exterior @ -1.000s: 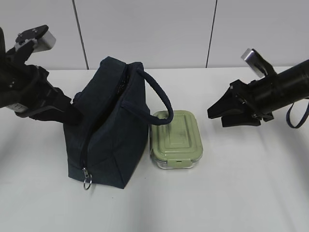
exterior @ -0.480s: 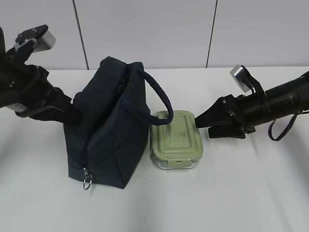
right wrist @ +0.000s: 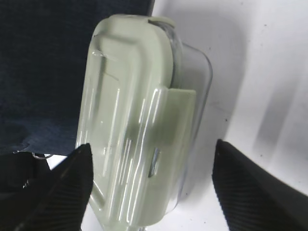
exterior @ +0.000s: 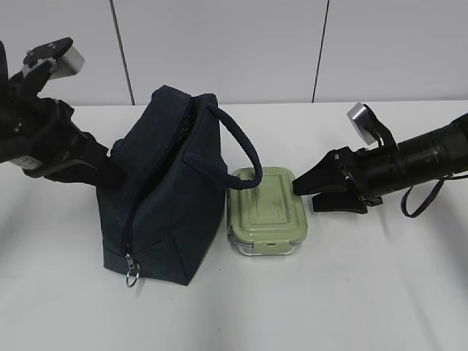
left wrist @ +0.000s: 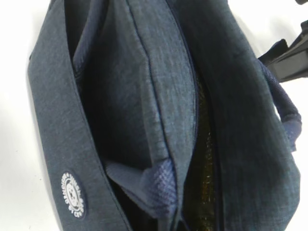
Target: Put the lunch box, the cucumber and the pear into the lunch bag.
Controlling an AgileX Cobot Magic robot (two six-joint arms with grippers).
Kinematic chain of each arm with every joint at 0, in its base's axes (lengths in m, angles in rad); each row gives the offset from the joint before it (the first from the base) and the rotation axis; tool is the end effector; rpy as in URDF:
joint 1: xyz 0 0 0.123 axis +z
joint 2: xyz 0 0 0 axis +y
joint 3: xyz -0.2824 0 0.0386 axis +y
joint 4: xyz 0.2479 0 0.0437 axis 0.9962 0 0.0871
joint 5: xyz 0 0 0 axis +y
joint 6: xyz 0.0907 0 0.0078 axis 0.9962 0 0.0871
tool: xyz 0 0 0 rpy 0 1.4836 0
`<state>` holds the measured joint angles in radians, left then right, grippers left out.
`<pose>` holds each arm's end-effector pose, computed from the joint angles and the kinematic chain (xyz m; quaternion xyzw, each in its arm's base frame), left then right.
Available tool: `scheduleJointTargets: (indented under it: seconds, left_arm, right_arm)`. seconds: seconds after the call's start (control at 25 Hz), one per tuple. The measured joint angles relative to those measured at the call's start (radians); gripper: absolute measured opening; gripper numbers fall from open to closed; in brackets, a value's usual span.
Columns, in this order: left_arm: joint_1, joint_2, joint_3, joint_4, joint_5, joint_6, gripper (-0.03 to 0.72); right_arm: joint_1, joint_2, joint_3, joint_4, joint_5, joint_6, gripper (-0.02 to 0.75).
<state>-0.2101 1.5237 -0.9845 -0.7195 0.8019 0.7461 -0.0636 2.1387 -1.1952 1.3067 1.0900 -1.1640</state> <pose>0.2803 -0.1039 0.2452 0.2461 0.9135 -0.2391 0.2188 0.3811 0.0539 0.1197 -0.0867 0.8620 0.4753 0.1536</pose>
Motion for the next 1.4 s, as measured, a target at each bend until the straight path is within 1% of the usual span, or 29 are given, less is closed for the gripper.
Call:
scheduleJointTargets:
  seconds: [0.2,0.68,0.76,0.8,0.92,0.96,1.0,1.12,1.2,1.4]
  left_arm:
    - [0.000,0.000,0.000,0.000,0.000,-0.001,-0.015]
    - [0.000,0.000,0.000,0.000,0.000,-0.001,-0.015]
    - [0.000,0.000,0.000,0.000,0.000,-0.001,-0.015]
    - [0.000,0.000,0.000,0.000,0.000,-0.001,-0.015]
    - [0.000,0.000,0.000,0.001,0.000,-0.001,-0.015]
    - [0.000,0.000,0.000,0.001,0.000,-0.001,-0.015]
    - [0.000,0.000,0.000,0.002,0.000,-0.001,-0.015]
    - [0.000,0.000,0.000,0.002,0.000,-0.001,-0.015]
    - [0.000,0.000,0.000,0.004,0.000,-0.001,-0.015]
    - [0.000,0.000,0.000,0.007,0.002,-0.001,-0.015]
  right_arm:
    - [0.012,0.016,0.000,0.005,0.000,0.012,0.596]
    - [0.096,0.037,-0.019,-0.003,-0.023,0.042,0.587]
    - [0.103,0.037,-0.019,-0.010,-0.032,0.052,0.561]
    - [0.105,0.037,-0.019,-0.017,-0.037,0.054,0.532]
    - [0.107,0.037,-0.021,-0.021,-0.029,0.078,0.407]
    - [0.107,0.037,-0.021,-0.021,-0.024,0.078,0.375]
    - [0.107,0.037,-0.021,-0.024,-0.022,0.083,0.361]
    - [0.105,0.037,-0.023,-0.028,-0.019,0.085,0.351]
    - [0.088,0.028,-0.027,-0.044,-0.011,0.089,0.350]
    - [-0.008,-0.069,-0.029,-0.125,-0.015,0.141,0.349]
